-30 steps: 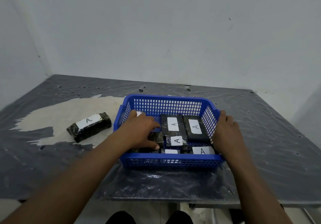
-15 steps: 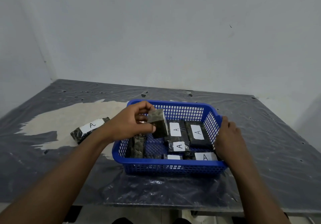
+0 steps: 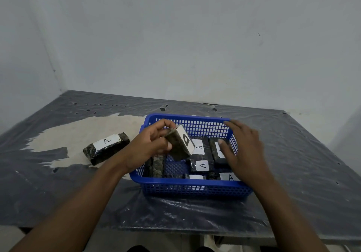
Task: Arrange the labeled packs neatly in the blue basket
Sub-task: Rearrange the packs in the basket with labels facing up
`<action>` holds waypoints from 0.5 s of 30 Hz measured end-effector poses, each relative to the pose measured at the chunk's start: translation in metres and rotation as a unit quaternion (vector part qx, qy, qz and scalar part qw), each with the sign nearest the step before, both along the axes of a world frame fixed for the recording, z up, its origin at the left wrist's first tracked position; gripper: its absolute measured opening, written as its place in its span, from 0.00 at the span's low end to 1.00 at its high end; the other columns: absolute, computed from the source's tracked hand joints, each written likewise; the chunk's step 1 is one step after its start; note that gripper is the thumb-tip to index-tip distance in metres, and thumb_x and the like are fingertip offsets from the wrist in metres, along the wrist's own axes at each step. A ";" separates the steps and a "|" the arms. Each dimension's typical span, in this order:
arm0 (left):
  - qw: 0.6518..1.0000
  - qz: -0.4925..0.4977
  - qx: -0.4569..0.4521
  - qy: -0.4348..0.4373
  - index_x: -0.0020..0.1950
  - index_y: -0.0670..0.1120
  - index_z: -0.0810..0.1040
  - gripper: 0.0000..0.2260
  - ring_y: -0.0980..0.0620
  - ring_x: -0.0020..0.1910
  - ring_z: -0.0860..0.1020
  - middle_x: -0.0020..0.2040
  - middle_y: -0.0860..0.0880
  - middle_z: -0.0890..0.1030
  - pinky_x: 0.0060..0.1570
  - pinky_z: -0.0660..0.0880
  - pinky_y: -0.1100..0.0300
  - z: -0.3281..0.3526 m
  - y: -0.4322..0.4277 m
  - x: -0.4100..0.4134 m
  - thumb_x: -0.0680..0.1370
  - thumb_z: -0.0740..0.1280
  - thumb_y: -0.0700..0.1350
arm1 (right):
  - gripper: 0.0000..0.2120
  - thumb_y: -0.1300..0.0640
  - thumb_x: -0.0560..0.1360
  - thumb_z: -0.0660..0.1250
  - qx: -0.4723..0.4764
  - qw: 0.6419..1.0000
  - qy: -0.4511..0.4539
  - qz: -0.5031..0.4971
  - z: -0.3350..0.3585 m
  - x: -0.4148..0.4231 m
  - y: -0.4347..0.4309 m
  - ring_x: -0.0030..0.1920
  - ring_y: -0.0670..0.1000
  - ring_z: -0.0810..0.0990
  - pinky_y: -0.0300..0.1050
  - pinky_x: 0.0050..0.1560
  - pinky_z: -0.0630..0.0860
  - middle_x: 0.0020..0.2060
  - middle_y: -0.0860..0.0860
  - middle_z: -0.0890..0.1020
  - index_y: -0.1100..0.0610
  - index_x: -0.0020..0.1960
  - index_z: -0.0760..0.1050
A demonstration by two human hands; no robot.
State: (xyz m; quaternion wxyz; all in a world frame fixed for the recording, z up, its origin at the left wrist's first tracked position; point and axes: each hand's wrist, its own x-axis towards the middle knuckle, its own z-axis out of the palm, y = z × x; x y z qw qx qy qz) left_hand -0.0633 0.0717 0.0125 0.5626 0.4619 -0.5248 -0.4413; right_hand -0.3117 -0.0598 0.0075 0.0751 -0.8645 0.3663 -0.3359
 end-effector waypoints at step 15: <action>0.949 0.204 0.022 -0.241 0.55 0.66 0.78 0.23 0.63 0.47 0.81 0.50 0.62 0.84 0.48 0.74 0.57 0.009 0.003 0.004 0.76 0.47 0.72 | 0.26 0.44 0.71 0.77 -0.057 0.958 0.016 0.282 0.035 0.047 0.020 0.57 0.43 0.79 0.38 0.55 0.76 0.57 0.44 0.82 0.49 0.66 0.78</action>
